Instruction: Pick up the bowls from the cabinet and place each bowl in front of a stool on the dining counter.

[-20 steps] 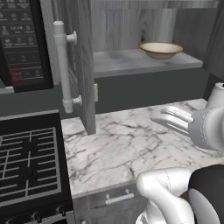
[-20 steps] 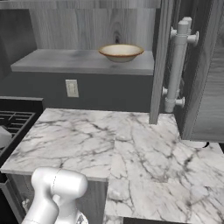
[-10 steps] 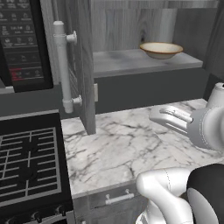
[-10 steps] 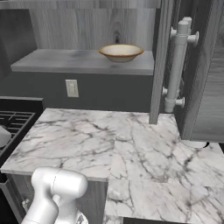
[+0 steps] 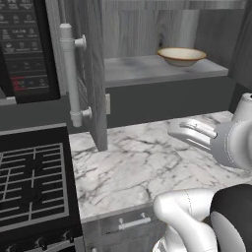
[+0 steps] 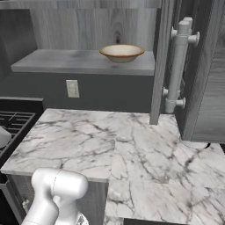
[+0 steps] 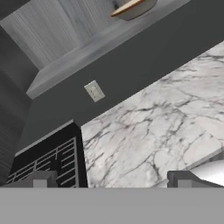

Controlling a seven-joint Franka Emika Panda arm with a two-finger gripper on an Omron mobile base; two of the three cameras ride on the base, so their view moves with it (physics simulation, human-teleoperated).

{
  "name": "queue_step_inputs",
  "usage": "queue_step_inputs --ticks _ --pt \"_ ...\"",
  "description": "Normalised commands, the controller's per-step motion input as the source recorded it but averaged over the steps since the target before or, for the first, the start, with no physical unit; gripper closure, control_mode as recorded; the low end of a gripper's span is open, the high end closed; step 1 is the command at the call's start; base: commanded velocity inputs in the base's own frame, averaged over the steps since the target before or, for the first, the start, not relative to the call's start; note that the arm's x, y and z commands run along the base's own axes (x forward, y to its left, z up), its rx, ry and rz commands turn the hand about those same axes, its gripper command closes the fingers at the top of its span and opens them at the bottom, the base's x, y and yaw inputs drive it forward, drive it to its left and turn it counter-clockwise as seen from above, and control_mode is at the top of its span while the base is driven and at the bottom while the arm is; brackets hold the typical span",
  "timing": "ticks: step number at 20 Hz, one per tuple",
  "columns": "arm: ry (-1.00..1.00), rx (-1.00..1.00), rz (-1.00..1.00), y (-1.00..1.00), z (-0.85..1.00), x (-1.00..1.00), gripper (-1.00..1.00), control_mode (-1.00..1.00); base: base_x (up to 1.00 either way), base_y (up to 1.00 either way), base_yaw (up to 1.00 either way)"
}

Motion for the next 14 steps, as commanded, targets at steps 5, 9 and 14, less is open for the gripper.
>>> queue_step_inputs --ticks 5,9,14 --pt "0.25 0.16 0.0 -0.81 0.71 0.74 -1.0 -1.0 0.0 0.0 0.0" --pt "0.15 0.07 0.0 -0.94 0.75 0.37 -1.0 -1.0 0.0 0.0 0.0" --pt "0.0 -0.11 0.0 -0.71 0.33 0.22 -1.0 -1.0 0.0 0.0 0.0"
